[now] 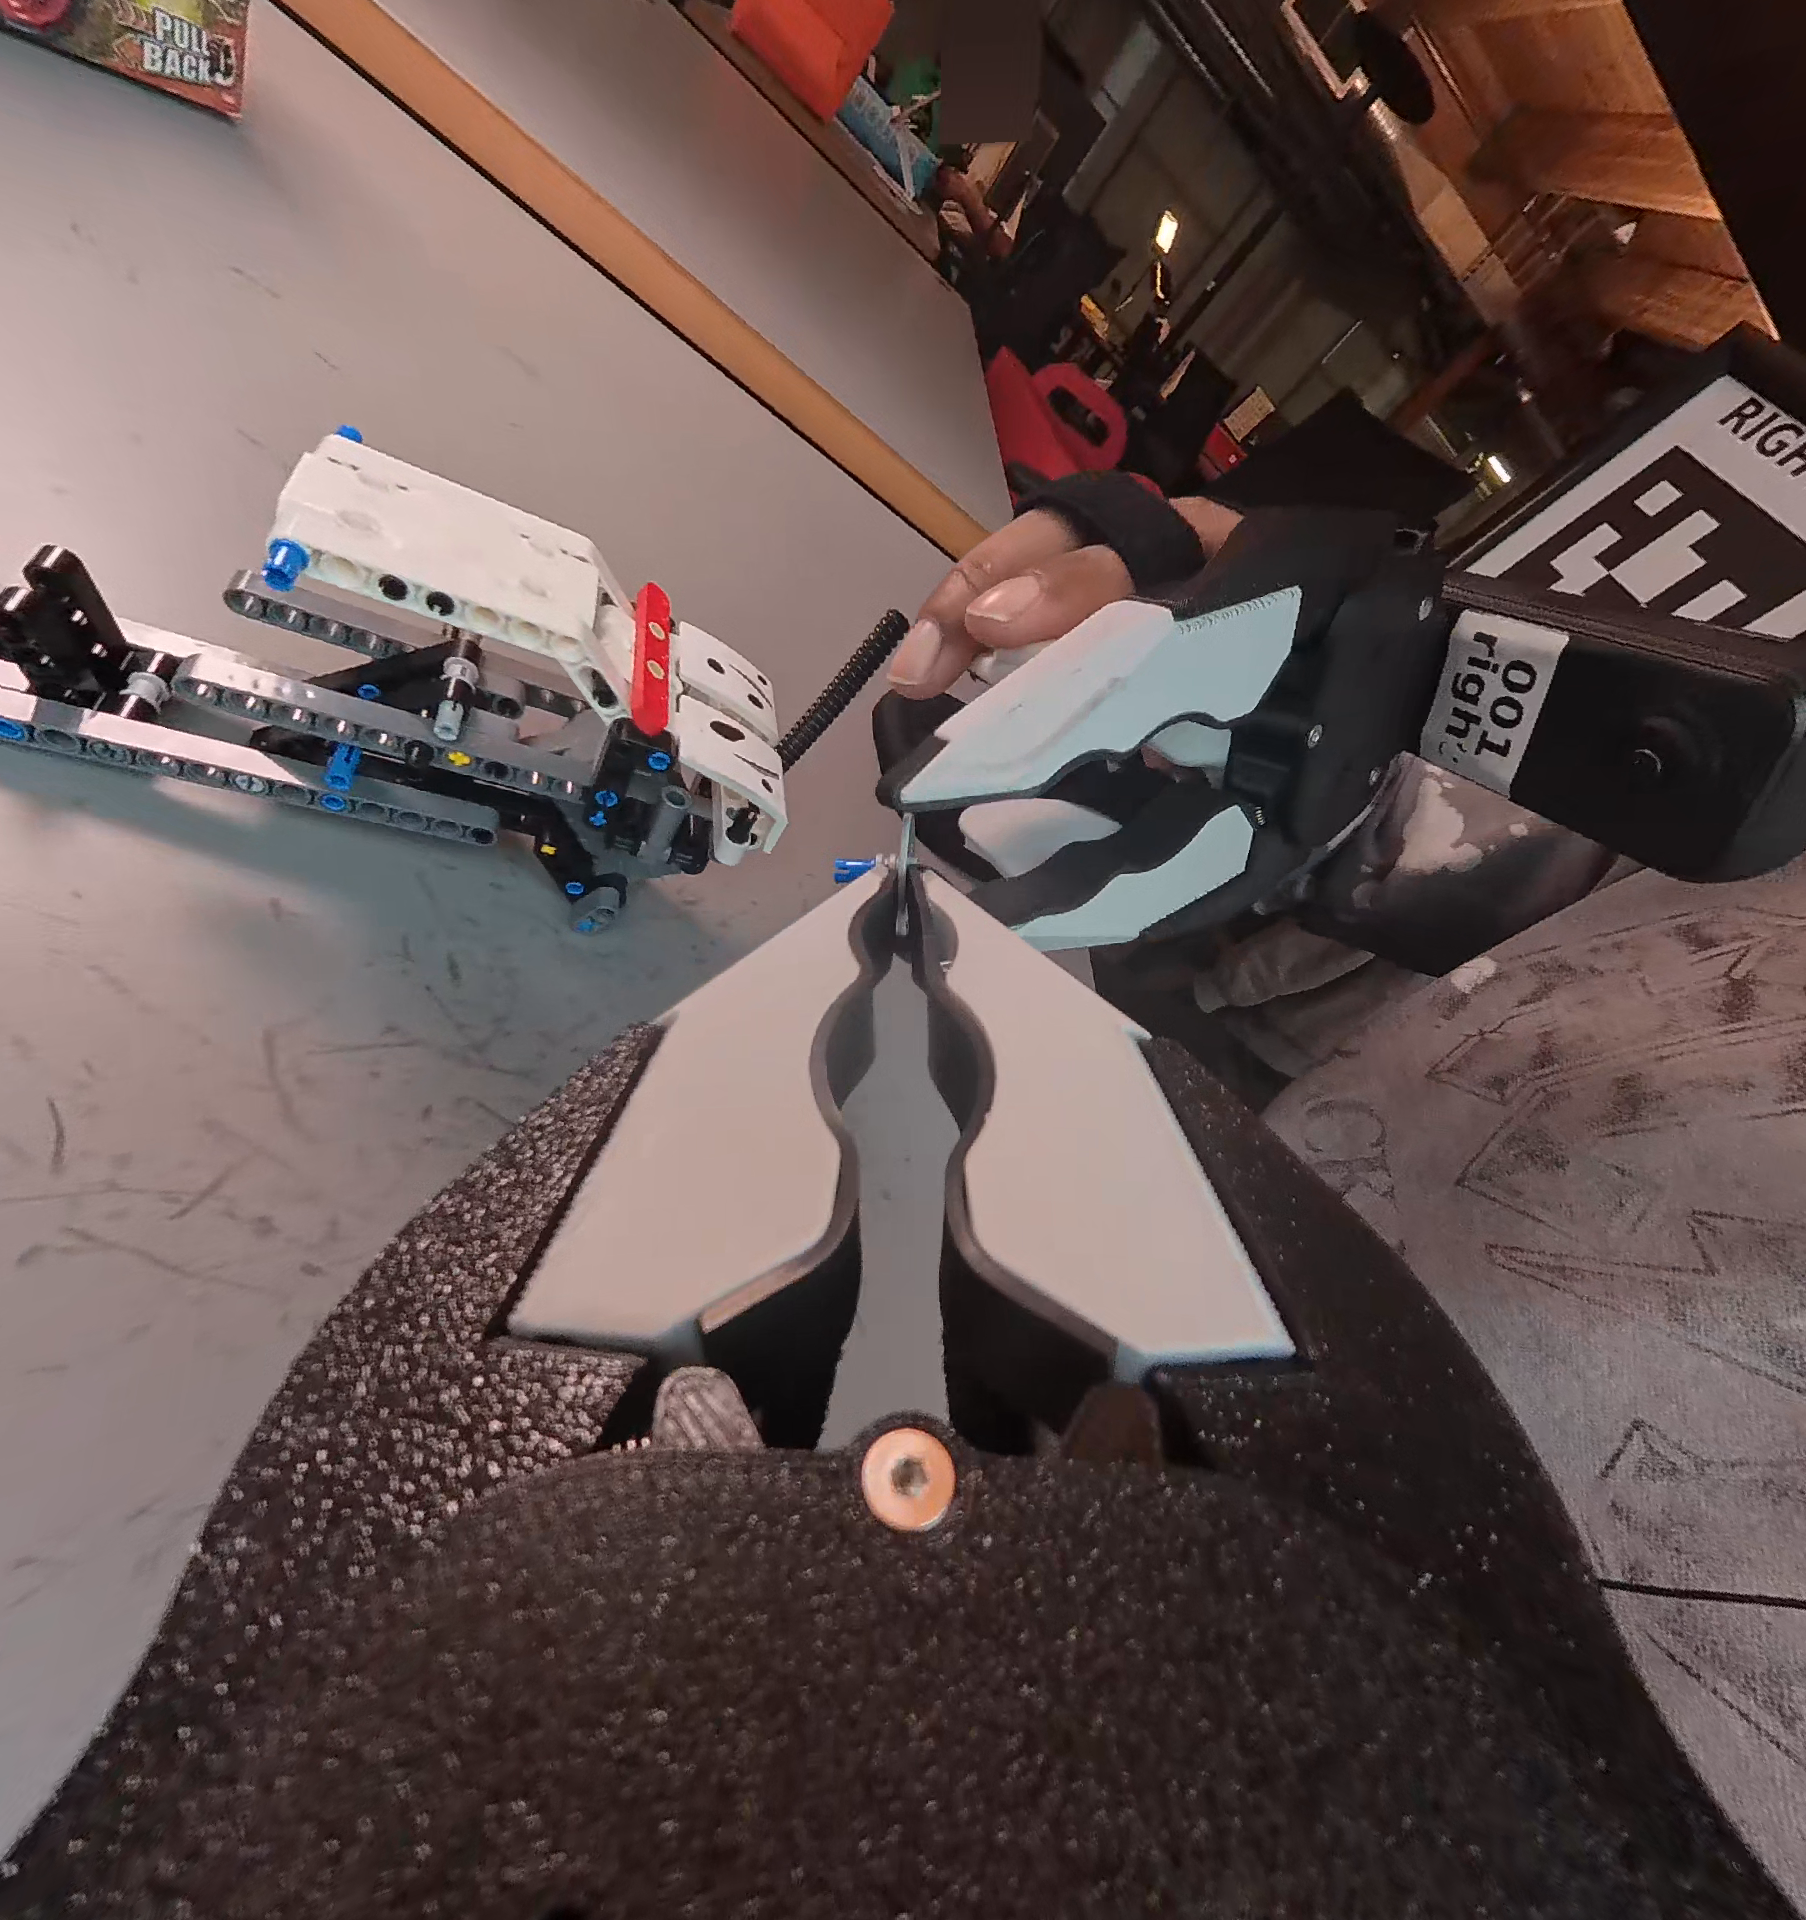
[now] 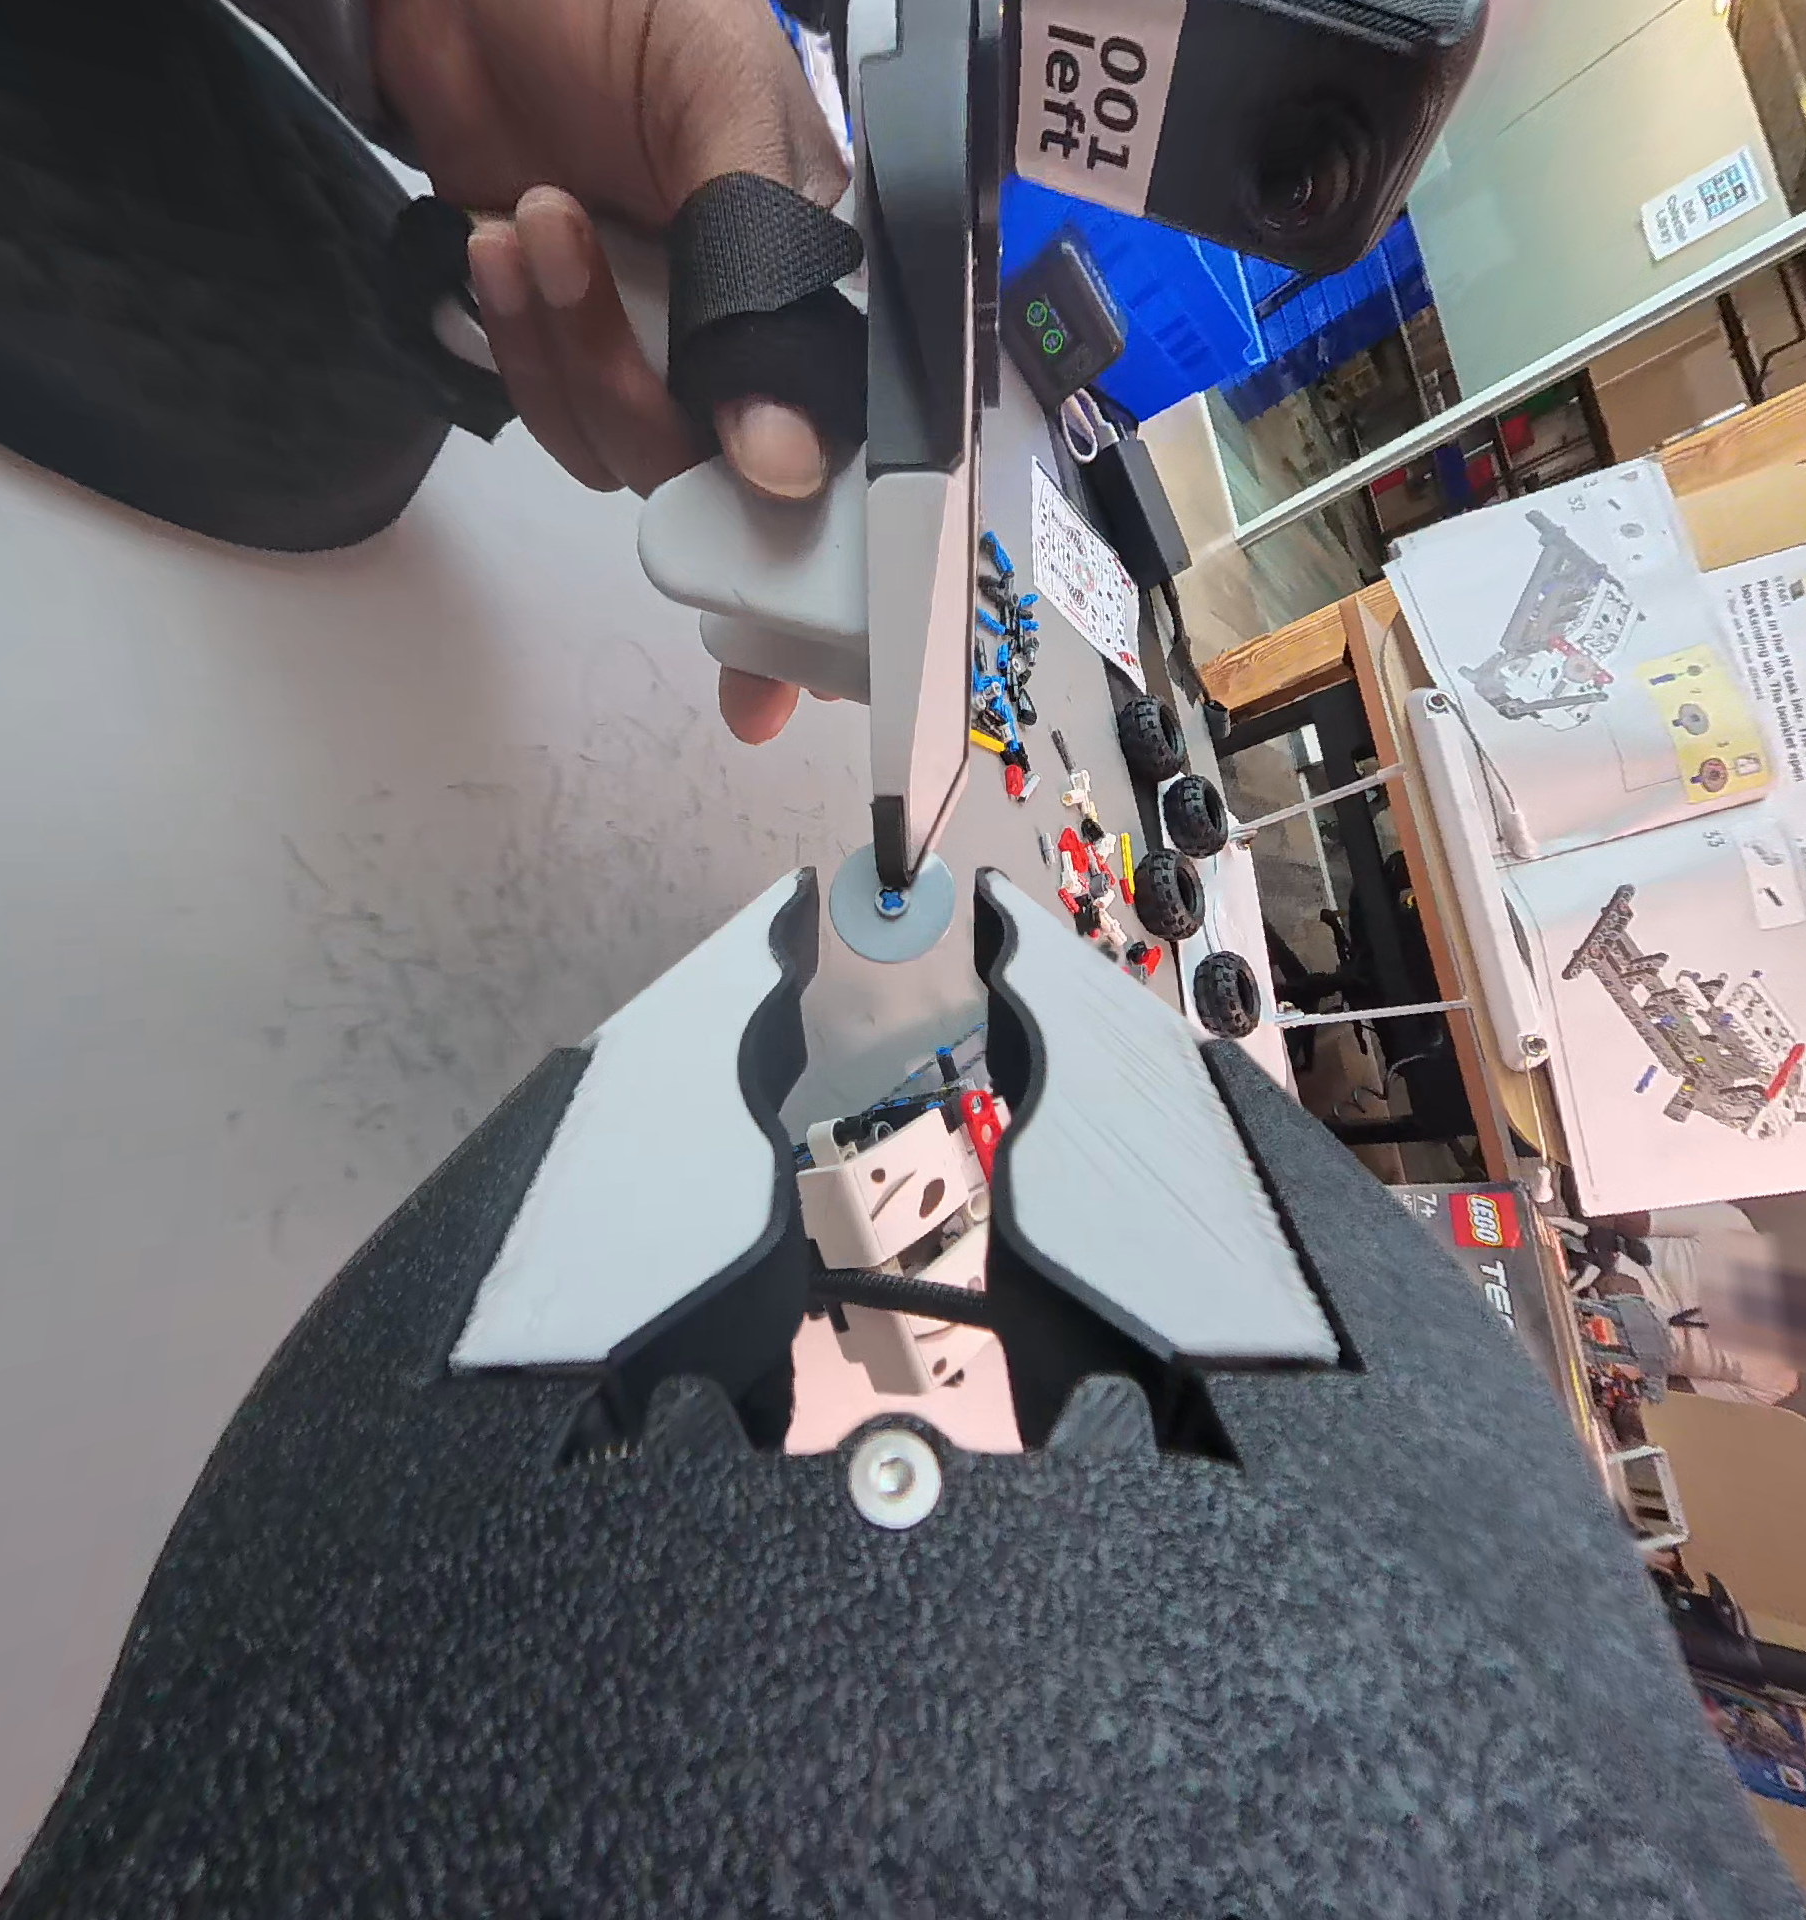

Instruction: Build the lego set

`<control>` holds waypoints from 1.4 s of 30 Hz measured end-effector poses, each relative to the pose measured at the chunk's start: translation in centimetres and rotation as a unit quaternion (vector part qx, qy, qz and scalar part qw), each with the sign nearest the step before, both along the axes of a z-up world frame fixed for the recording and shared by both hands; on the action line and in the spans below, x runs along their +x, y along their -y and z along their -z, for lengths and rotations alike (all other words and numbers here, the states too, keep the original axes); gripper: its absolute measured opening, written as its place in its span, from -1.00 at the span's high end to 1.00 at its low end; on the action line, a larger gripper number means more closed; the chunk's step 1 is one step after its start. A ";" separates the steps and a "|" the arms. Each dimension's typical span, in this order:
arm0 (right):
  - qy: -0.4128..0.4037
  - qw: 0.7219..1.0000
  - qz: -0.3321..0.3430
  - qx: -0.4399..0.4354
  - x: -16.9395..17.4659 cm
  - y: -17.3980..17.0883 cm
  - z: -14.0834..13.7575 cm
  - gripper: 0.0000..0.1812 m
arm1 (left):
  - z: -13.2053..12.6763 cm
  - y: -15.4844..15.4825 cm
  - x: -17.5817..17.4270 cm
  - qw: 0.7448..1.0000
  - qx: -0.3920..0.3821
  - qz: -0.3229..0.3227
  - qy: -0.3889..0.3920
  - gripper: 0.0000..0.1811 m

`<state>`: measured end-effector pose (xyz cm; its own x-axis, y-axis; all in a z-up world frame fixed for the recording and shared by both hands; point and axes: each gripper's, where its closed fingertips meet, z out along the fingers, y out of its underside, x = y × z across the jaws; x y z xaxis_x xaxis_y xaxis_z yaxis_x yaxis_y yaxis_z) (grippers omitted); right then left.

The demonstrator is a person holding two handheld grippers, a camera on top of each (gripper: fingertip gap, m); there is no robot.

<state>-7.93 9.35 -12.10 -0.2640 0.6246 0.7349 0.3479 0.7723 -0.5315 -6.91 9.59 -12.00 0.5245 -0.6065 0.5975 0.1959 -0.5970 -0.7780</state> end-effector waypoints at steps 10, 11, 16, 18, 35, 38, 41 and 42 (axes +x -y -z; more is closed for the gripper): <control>0.000 0.995 0.013 -0.095 0.6 -3.5 -4.2 0.74 | -3.0 -2.8 -1.6 0.998 0.053 -0.039 0.011 0.80; 0.025 0.990 0.014 -0.137 1.1 -4.6 -4.5 0.74 | -2.1 -3.7 -2.5 0.995 0.069 -0.054 -0.044 0.79; 0.134 0.963 0.003 -0.232 2.3 -7.4 -2.4 0.74 | 4.0 -6.2 -2.1 0.965 0.094 -0.016 -0.244 0.66; 0.161 0.957 -0.001 -0.242 2.3 -7.8 -0.7 0.74 | 5.4 -6.7 -0.8 0.957 0.105 0.008 -0.269 0.64; 0.150 0.934 -0.014 -0.324 2.9 -9.7 1.9 0.74 | 5.4 -8.2 1.8 0.952 0.158 0.062 -0.256 0.62; 0.138 0.927 -0.016 -0.348 2.8 -9.9 1.9 0.74 | 5.3 -8.4 1.8 0.956 0.148 0.071 -0.245 0.63; 0.131 0.923 -0.011 -0.360 2.7 -10.3 2.1 0.74 | 5.4 -8.4 1.9 0.961 0.134 0.082 -0.228 0.71; 0.132 0.925 -0.011 -0.356 2.8 -10.3 2.1 0.74 | 5.4 -8.5 1.9 0.963 0.129 0.083 -0.222 0.71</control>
<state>-5.14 19.70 -14.22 -0.3941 0.9178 0.0476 0.5273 0.2682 -0.8062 -4.99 18.06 -17.36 0.5764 -0.8025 0.1543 -0.2726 -0.3668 -0.8895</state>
